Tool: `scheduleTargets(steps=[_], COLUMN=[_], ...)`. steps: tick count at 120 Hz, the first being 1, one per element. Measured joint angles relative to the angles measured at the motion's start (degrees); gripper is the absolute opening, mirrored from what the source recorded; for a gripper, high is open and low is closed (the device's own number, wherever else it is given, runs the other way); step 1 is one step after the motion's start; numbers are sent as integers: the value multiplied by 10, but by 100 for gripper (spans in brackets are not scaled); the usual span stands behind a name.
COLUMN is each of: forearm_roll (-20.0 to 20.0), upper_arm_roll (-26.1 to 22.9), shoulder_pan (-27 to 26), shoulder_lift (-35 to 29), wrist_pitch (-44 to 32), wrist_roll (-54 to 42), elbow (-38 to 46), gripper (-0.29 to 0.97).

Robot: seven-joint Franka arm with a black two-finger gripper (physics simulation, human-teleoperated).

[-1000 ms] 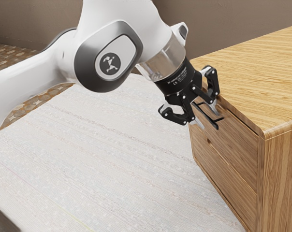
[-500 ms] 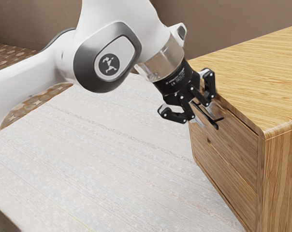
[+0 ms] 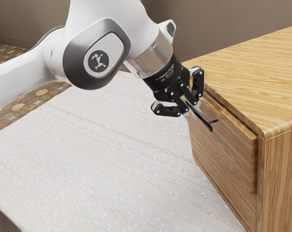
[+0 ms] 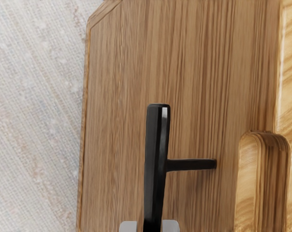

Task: Pull the drawer handle with one arm to open the drawer

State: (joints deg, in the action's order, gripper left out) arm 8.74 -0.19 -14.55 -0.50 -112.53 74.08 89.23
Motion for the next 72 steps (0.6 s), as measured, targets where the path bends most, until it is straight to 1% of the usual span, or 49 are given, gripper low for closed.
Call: scheduleTargets(steps=[12,38,72], forearm_roll=[-1,0,1], upper_arm_roll=[1,-1,-18], shoulder_pan=[1,7,32], shoulder_lift=[-10,-34,-75], wrist_pitch=[1,3,3], wrist_roll=[0,-1,-1], elbow=[12,41,84], gripper=[-11,-11,-7])
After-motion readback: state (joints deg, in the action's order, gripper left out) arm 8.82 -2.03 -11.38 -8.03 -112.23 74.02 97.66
